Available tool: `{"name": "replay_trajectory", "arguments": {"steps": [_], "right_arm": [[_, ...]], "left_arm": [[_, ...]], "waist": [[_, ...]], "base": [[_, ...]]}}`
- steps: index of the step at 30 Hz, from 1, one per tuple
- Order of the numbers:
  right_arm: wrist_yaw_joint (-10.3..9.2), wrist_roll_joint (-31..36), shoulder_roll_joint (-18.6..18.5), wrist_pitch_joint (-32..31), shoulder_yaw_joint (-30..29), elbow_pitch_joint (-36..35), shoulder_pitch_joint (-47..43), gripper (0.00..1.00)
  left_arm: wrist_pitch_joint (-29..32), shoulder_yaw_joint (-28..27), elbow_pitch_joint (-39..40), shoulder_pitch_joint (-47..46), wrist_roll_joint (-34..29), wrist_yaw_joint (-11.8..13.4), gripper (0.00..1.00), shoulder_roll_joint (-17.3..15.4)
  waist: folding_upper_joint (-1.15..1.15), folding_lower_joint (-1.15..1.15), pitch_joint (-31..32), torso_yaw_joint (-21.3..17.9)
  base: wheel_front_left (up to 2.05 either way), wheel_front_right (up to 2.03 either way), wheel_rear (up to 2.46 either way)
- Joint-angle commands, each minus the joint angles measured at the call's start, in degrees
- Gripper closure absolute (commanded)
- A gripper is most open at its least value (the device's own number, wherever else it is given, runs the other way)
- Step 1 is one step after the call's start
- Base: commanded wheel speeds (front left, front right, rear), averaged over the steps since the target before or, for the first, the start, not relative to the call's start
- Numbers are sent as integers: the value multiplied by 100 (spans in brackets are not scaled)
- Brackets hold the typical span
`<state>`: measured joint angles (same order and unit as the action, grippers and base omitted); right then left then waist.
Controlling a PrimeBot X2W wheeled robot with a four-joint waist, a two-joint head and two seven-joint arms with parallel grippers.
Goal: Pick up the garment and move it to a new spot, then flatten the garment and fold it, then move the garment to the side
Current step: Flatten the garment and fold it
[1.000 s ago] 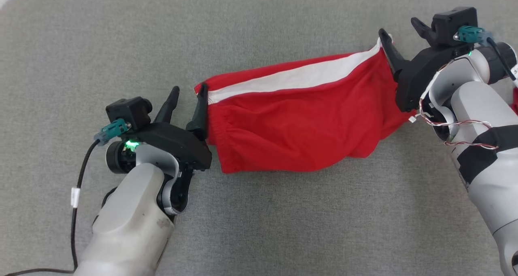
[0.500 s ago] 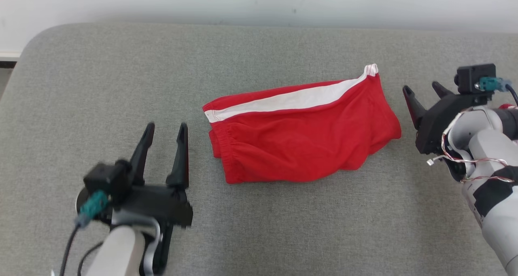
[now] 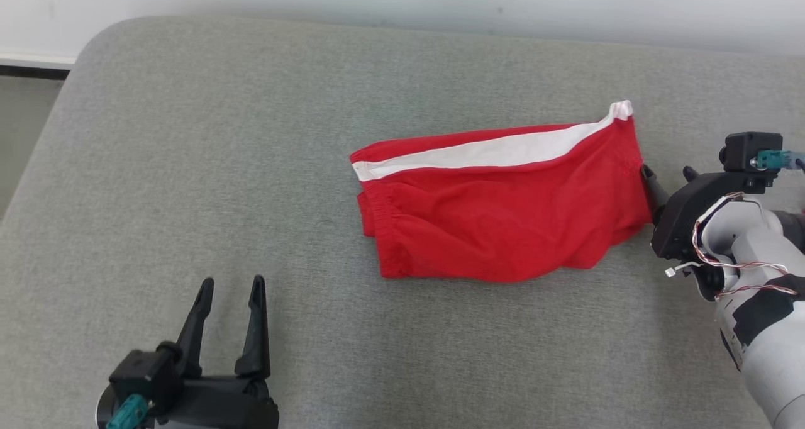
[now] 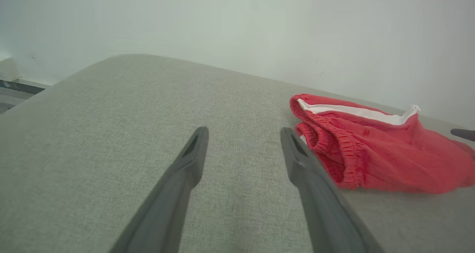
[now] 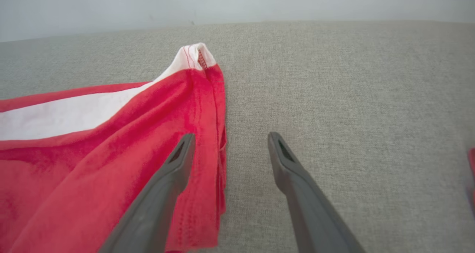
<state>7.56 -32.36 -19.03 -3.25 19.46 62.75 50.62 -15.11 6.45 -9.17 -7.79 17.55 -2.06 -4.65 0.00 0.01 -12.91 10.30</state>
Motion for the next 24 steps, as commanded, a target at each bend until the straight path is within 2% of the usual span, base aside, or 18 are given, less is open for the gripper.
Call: {"name": "replay_trajectory", "arguments": {"steps": [1,10,20,21,23,24], "right_arm": [[-18,12,58,0,-33,129,68,0],[-18,360,76,21,-148,816,305,0],[-8,683,286,-918,-389,1159,216,0],[-2,687,310,-993,-417,1168,179,8],[-3,721,313,-1057,-468,1177,135,69],[-3,735,313,-1083,-493,1182,117,91]], "left_arm": [[-1,-67,42,155,-74,-34,0,42],[-1,-186,107,362,-153,-153,0,145],[-2,-181,87,339,-111,-229,0,177],[-2,-176,86,351,-91,-224,0,177],[-2,-163,85,365,-57,-212,0,177],[-2,-160,83,369,-47,-208,0,177]], "waist": [[0,-1,-37,123],[0,-1,-92,335],[0,-1,-209,484],[0,-1,-212,489],[0,-1,-222,500],[0,-1,-225,506]], "base": [[0,0,0],[0,0,0],[0,0,0],[0,0,0],[0,0,0],[0,0,0]]}}
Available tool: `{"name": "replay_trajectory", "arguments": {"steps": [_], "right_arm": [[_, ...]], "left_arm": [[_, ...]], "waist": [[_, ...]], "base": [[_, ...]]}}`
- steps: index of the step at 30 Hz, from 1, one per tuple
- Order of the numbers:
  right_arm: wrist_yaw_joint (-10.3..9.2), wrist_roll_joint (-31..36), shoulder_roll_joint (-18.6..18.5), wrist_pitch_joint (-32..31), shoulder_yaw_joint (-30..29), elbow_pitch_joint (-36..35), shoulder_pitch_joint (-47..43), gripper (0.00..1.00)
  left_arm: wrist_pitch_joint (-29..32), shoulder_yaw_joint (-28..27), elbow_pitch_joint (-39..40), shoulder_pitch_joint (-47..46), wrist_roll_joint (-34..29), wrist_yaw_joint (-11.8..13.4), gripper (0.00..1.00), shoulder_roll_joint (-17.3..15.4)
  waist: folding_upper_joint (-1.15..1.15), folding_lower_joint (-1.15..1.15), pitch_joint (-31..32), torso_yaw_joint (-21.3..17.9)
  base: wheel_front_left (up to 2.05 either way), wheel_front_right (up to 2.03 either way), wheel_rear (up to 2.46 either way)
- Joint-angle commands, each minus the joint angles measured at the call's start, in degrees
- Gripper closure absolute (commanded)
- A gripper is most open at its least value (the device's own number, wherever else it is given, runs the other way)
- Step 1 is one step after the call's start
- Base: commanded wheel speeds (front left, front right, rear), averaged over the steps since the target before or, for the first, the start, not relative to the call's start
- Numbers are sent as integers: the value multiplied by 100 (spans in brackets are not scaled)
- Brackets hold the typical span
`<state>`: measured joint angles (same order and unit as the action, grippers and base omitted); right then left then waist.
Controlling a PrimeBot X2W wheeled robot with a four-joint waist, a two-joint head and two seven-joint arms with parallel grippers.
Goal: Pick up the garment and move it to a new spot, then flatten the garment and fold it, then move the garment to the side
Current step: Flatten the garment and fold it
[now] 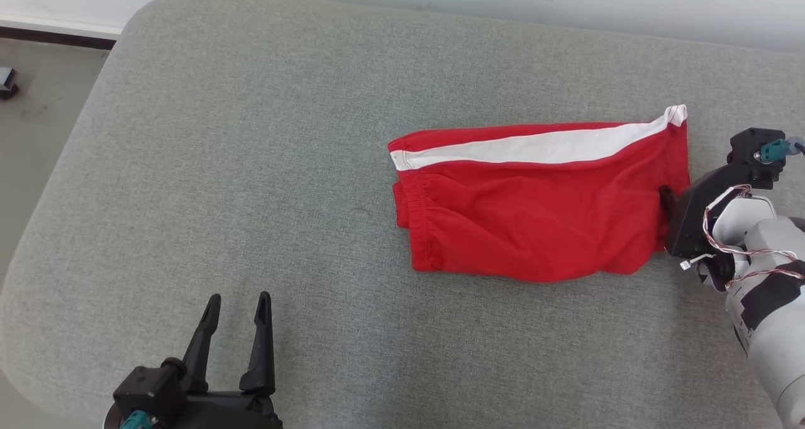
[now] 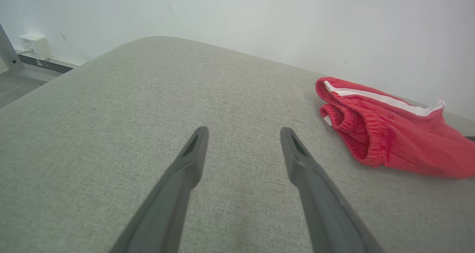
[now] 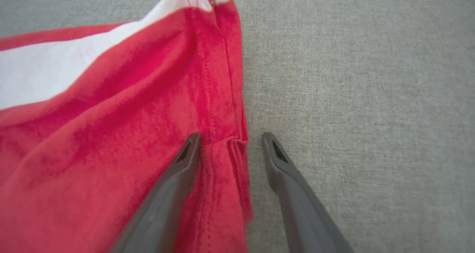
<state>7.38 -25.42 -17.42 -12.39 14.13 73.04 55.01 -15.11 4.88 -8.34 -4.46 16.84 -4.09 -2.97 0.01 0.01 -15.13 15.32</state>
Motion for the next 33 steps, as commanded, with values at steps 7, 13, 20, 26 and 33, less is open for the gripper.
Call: {"name": "replay_trajectory", "arguments": {"steps": [7,13,20,26,33], "right_arm": [[7,166,178,-264,-104,171,-358,100],[7,341,131,70,-188,151,-168,100],[7,451,121,420,-151,65,-182,100],[6,566,-60,585,-59,7,-251,100],[7,746,-408,785,-117,40,-394,100]], "left_arm": [[-2,-2,-64,60,46,24,0,9],[-2,-23,-78,40,77,51,0,9],[-2,-61,-76,121,17,45,0,8],[-2,-136,-60,151,-29,49,0,7],[-2,-129,-122,259,16,46,0,5]], "waist": [[-1,-1,-25,34],[-1,-1,35,-32],[-1,-1,253,-341],[-1,-1,422,-597],[-1,-1,671,-816]], "base": [[0,0,0],[0,0,0],[0,0,0],[0,0,0],[0,0,0]]}}
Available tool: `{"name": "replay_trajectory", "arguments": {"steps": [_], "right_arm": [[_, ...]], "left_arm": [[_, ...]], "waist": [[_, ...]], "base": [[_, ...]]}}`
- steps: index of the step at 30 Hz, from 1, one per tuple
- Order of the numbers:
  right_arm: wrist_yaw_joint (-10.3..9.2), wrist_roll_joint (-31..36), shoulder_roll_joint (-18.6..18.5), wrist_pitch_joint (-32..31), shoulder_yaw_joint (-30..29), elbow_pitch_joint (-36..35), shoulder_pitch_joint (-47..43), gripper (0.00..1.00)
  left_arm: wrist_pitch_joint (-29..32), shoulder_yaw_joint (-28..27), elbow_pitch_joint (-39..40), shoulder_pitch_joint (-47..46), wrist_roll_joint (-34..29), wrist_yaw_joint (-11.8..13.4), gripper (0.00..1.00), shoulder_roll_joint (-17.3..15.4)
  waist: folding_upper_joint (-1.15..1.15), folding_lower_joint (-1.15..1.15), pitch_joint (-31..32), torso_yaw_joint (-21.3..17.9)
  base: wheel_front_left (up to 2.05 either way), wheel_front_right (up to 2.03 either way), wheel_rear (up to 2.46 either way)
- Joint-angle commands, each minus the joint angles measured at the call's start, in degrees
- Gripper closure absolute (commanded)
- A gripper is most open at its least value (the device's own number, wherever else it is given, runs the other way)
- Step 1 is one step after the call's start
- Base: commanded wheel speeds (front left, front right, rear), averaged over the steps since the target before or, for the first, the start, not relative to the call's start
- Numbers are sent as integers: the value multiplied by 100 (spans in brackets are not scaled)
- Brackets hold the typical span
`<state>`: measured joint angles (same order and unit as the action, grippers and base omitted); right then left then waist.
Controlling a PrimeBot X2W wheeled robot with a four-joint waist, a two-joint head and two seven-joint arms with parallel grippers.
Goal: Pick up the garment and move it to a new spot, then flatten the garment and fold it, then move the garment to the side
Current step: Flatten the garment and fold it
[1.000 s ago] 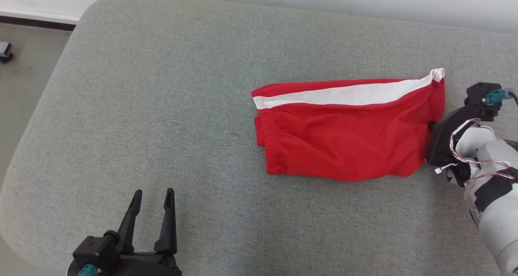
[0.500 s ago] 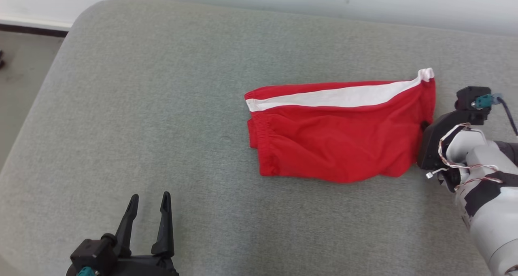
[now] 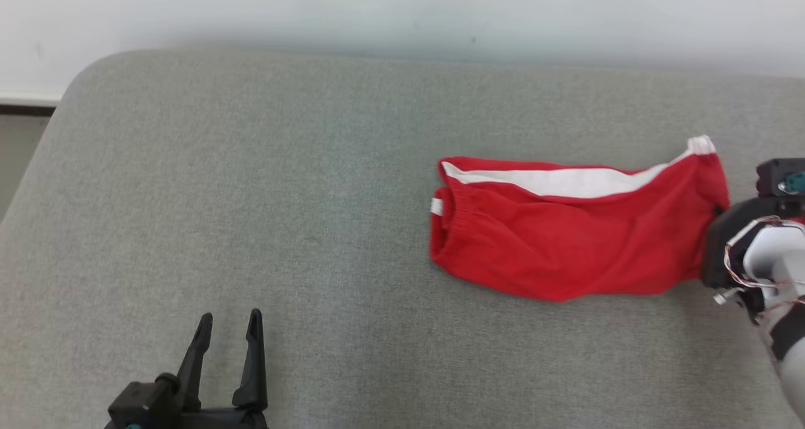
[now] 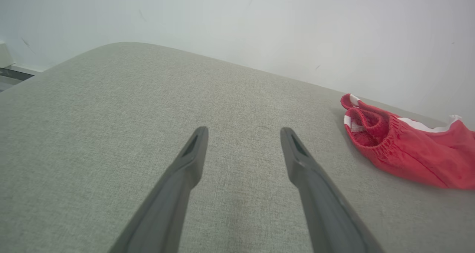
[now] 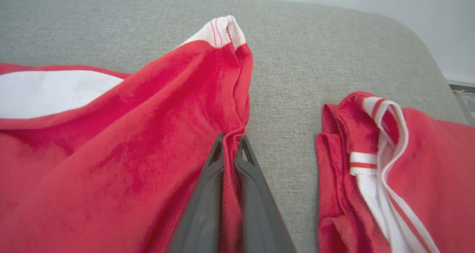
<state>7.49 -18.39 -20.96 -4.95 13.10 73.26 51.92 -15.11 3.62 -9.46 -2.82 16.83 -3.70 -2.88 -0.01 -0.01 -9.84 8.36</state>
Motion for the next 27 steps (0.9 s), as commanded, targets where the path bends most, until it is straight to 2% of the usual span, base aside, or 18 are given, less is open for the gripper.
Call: {"name": "replay_trajectory", "arguments": {"steps": [1,4,7,15,27], "right_arm": [[-5,112,-112,50,-4,19,-92,100],[-4,366,-237,137,33,29,-96,100],[-4,531,-130,198,33,33,-88,100],[-4,755,487,179,321,-276,34,100],[-3,416,1383,-291,723,-717,-51,100]], "left_arm": [[-2,8,-10,115,33,16,0,-3],[-2,90,47,175,87,105,0,-4],[-2,105,1,242,105,104,0,-4],[-2,111,-24,367,166,86,0,-4],[-2,272,20,440,249,118,0,-3]], "waist": [[1,1,174,-136],[1,1,277,-168],[1,1,399,-180],[1,1,623,-106],[1,1,604,253]], "base": [[0,0,0],[0,0,0],[0,0,0],[0,0,0],[0,0,0]]}}
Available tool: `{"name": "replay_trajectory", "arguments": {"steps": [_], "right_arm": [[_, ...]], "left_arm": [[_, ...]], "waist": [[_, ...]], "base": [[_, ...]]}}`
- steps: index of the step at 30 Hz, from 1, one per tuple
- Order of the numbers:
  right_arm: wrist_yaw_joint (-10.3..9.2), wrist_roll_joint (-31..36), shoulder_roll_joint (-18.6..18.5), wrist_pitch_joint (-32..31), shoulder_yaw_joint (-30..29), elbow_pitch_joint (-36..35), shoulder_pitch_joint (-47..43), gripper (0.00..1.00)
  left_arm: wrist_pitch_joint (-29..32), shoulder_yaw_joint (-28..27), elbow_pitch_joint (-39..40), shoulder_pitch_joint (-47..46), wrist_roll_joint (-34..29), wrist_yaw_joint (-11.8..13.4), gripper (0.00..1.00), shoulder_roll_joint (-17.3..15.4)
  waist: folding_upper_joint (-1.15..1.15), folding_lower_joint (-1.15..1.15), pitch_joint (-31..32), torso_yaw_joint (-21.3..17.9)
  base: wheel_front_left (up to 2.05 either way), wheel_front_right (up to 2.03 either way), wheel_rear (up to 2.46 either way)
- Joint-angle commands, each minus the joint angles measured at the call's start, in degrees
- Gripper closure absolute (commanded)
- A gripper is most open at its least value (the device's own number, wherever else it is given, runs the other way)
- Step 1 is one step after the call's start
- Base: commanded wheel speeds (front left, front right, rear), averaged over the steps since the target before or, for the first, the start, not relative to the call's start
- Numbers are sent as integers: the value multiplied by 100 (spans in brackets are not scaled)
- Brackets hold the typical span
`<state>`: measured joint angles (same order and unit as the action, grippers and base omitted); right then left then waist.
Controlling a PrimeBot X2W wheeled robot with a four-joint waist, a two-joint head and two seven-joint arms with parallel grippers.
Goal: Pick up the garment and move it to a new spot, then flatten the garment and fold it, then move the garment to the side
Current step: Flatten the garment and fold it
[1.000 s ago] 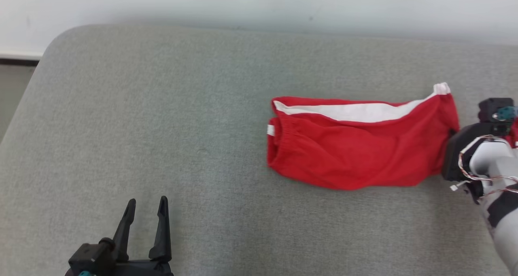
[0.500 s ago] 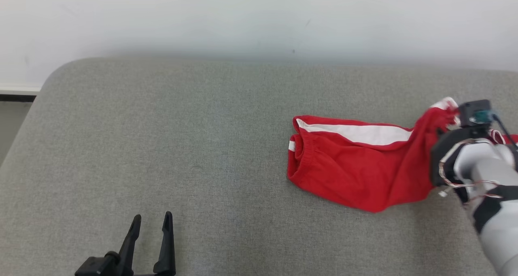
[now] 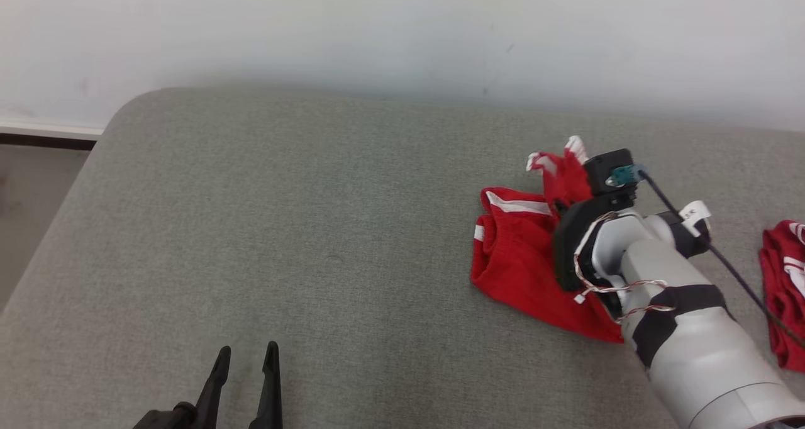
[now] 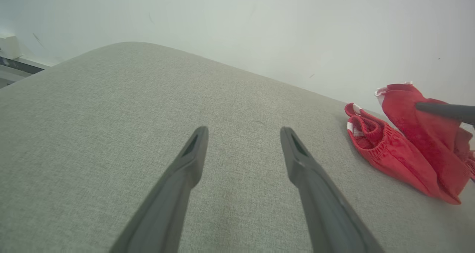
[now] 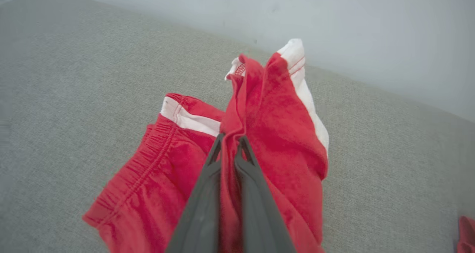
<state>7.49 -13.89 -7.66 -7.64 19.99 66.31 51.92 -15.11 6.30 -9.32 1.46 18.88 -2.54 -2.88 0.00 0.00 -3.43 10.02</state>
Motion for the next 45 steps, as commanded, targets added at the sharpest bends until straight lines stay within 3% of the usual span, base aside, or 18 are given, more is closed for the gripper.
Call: {"name": "replay_trajectory", "arguments": {"steps": [1,17,18,19,20,25,31,32,33,34,37,45], "right_arm": [[-4,-52,95,-58,72,-23,-77,100],[-3,-449,348,-282,366,-100,-219,100],[-3,-507,373,-293,410,-141,-239,75],[-3,-576,384,-269,420,-176,-239,27],[-3,-628,382,-192,419,-234,-221,0],[-3,-1069,305,163,287,-579,-114,0],[-3,-959,-420,518,159,-463,-263,0],[-3,-896,-511,548,144,-396,-311,30],[-3,-842,-593,606,119,-318,-356,75],[-3,-804,-626,648,107,-253,-419,100],[-3,-682,-624,733,111,-97,-569,100],[-3,-472,-29,833,516,-156,-818,100]], "left_arm": [[-2,28,2,-1,38,12,0,-3],[-2,166,45,-99,181,105,0,-2],[-2,169,50,-101,183,110,0,-2],[-2,168,55,-102,184,117,0,-2],[-2,170,59,-103,184,126,0,-2],[-2,143,73,-122,155,138,0,-3],[-2,124,61,-105,118,112,0,-3],[-2,136,61,-109,117,113,0,-2],[-2,147,66,-116,116,116,0,-2],[-2,152,70,-122,116,115,0,-2],[-2,144,79,-149,112,103,0,-3],[-2,86,36,-176,86,67,0,-3]], "waist": [[0,0,-46,130],[0,0,-163,424],[0,0,-165,422],[0,0,-167,416],[0,0,-168,410],[0,0,-154,368],[0,0,-119,310],[0,0,-120,308],[0,0,-125,306],[0,0,-130,303],[0,0,-168,285],[0,0,-196,219]], "base": [[0,0,0],[0,0,0],[0,0,0],[0,0,0],[0,0,0],[0,0,0],[0,0,0],[0,0,0],[0,0,0],[0,0,0],[0,0,0],[0,0,0]]}}
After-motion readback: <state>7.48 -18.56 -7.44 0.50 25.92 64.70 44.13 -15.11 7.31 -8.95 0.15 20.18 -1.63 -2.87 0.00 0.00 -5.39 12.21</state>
